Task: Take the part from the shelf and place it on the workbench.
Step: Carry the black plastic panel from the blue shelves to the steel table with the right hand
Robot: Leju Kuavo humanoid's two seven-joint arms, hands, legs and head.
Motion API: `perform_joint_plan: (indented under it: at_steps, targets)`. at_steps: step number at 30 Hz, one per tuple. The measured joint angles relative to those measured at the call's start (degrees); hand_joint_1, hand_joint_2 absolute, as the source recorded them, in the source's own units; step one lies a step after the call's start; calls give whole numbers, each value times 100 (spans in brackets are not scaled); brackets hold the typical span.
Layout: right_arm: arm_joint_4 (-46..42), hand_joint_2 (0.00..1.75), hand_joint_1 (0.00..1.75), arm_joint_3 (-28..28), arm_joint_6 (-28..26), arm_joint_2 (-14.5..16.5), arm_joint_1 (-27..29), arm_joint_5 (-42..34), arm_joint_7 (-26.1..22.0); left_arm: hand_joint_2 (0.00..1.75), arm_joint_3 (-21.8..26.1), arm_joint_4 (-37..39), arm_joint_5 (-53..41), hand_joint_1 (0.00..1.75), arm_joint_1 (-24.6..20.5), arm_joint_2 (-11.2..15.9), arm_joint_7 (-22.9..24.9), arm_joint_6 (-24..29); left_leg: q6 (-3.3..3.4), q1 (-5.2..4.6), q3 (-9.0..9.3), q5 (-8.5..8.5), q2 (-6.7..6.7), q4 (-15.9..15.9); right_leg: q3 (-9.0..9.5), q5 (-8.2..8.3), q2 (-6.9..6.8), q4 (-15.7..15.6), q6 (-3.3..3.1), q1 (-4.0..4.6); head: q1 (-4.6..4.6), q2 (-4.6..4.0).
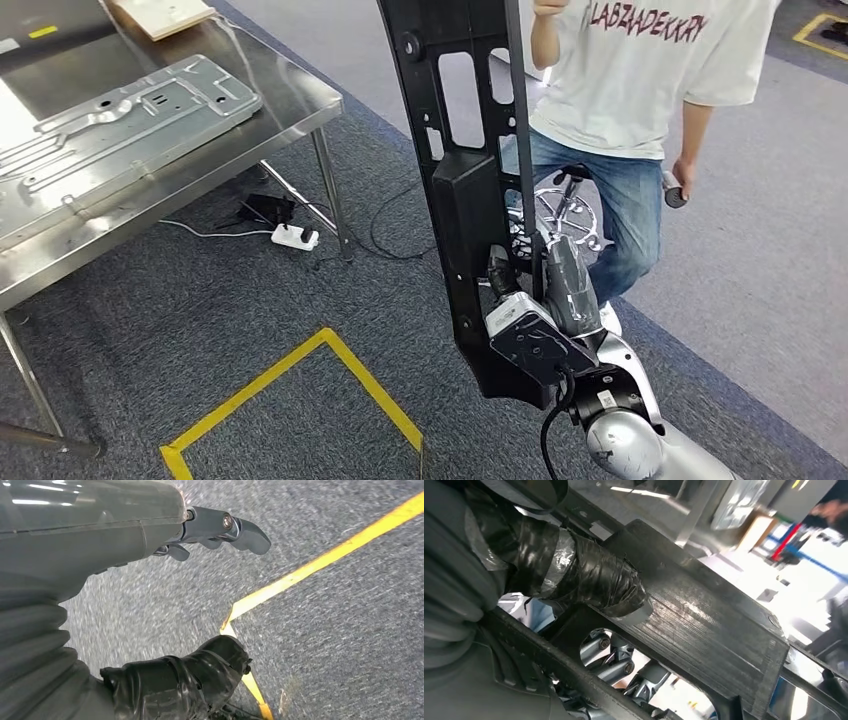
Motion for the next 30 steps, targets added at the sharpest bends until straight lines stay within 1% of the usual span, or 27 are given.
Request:
perform_joint_plan:
  at_steps: [1,2,4,5,6,8,9,10,11,12,13,14,15,16,17,19,20,21,22,23,24,25,26,27,28,29,30]
  targets:
    - [1,175,175,0,1,0,4,-1,1,175,0,0,-2,0,-5,1,1,-1,-35,7,-27,-15,-77,33,96,68,97,-225,-4,-10,1,0]
    - [1,175,175,1,2,0,10,-3,2,175,0,0,-5,0,-3,1,2,-1,-71,14,-58,-19,-146,46,137,59,154,-314,-17,-6,0,0]
    - [2,175,175,2,8,1,18,-5,5,175,-2,0,-13,0,28,3,5,-2,-142,31,-102,0,-267,26,162,65,42,-350,-71,10,0,0]
    - [2,175,175,2,14,1,15,-5,5,175,-3,-1,-17,0,47,1,7,-3,-174,27,-122,-13,-206,47,185,76,-29,-379,-107,9,-5,0]
    - [1,175,175,2,20,1,12,-5,4,175,-5,-1,-24,0,53,-1,9,-3,-205,18,-174,-69,-59,145,212,86,-105,-413,-147,4,-27,0]
    - [1,175,175,2,28,-1,8,-4,-2,175,-7,-2,-35,0,31,-3,10,-3,-258,7,-422,-324,358,653,264,84,-265,-457,-212,18,-64,0]
    - [1,175,175,2,28,-2,13,-4,-5,175,-7,-2,-39,0,19,0,11,-3,-281,19,-615,-476,484,1015,278,72,-347,-461,-235,32,-80,0]
    - [2,175,175,2,28,-2,18,-4,-7,175,-8,-2,-40,0,14,1,12,-3,-298,34,-793,-576,542,1333,289,56,-431,-460,-244,42,-79,0]
    - [2,175,175,2,28,-2,22,-4,-7,175,-8,-2,-39,0,19,1,14,-4,-310,49,-903,-585,569,1503,302,38,-514,-460,-247,48,-81,0]
    - [2,175,175,2,28,-2,25,-4,-8,175,-9,-2,-39,0,28,1,15,-5,-318,62,-903,-490,590,1461,320,17,-598,-459,-242,50,-80,0]
    - [2,175,175,2,29,-2,25,-4,-8,175,-9,-2,-39,0,36,1,16,-6,-320,70,-785,-308,636,1199,344,-6,-678,-459,-231,51,-80,0]
    - [2,175,175,2,30,-2,25,-4,-8,175,-9,-2,-39,0,40,1,16,-7,-317,71,-589,-110,736,795,377,-33,-754,-459,-214,53,-80,0]
    - [2,175,175,2,33,-2,23,-4,-9,175,-9,-2,-39,0,35,2,15,-8,-301,45,-394,19,861,432,407,-60,-821,-461,-192,67,-81,0]
    - [2,175,175,2,38,-2,19,-4,-10,175,-9,-2,-39,0,26,4,13,-8,-269,19,-256,87,955,169,434,-85,-879,-465,-163,81,-76,0]
    - [2,175,175,2,43,-2,15,-4,-11,175,-9,-2,-38,0,20,6,10,-8,-232,-9,-188,89,1002,37,460,-107,-935,-473,-132,95,-73,0]
    - [1,175,175,2,50,-2,2,-4,-13,175,-9,-2,-37,0,24,17,5,-8,-148,-39,-169,57,903,1,522,-144,-1047,-504,-66,111,-66,0]
    - [1,175,175,2,52,-2,-6,-4,-14,175,-9,-2,-37,0,33,21,4,-8,-112,-27,-139,58,833,-30,554,-170,-1037,-506,-29,99,-64,0]
    - [0,175,175,2,54,-2,-14,-4,-16,175,-9,-2,-37,0,35,25,4,-8,-77,-11,-97,62,765,-66,557,-223,-921,-448,0,86,-56,0]
    - [-1,175,175,2,55,-2,-21,-4,-20,175,-9,-2,-37,0,29,26,5,-9,-38,8,-56,71,698,-102,491,-324,-742,-274,19,71,-43,0]
    - [-1,175,175,2,55,-2,-25,-4,-22,175,-9,-2,-37,0,19,26,6,-10,-5,25,-25,76,631,-125,340,-467,-530,29,27,56,-24,0]
    - [0,175,175,2,55,-2,-22,-4,-25,175,-10,-2,-37,0,5,26,8,-11,20,25,-14,72,558,-130,124,-627,-370,423,25,56,-11,0]
    - [1,175,175,2,55,-2,-15,-4,-26,175,-10,-2,-37,0,-4,26,9,-12,40,22,-13,66,478,-127,-110,-754,-301,808,25,57,-4,0]
    - [3,175,175,2,56,-2,-8,-4,-26,175,-11,-2,-37,0,-8,26,10,-14,47,21,-11,58,390,-118,-292,-790,-278,1064,28,57,0,0]
    - [4,175,175,2,56,-2,-2,-4,-26,175,-11,-2,-37,0,-7,26,11,-15,48,21,-8,49,299,-107,-376,-709,-271,1111,28,54,-1,0]
    - [5,175,175,2,57,-2,-1,-4,-26,175,-11,-2,-37,0,-3,26,11,-16,41,23,0,38,203,-91,-343,-519,-258,926,25,48,1,0]
    - [5,175,175,2,57,-2,-4,-4,-26,175,-11,-2,-37,0,1,26,12,-17,25,28,9,24,109,-72,-220,-266,-196,565,20,36,4,0]
    - [5,175,175,2,57,-2,-8,-2,-26,175,-11,-2,-37,0,2,26,13,-17,3,26,6,8,19,-48,-75,-71,-47,172,12,20,2,0]
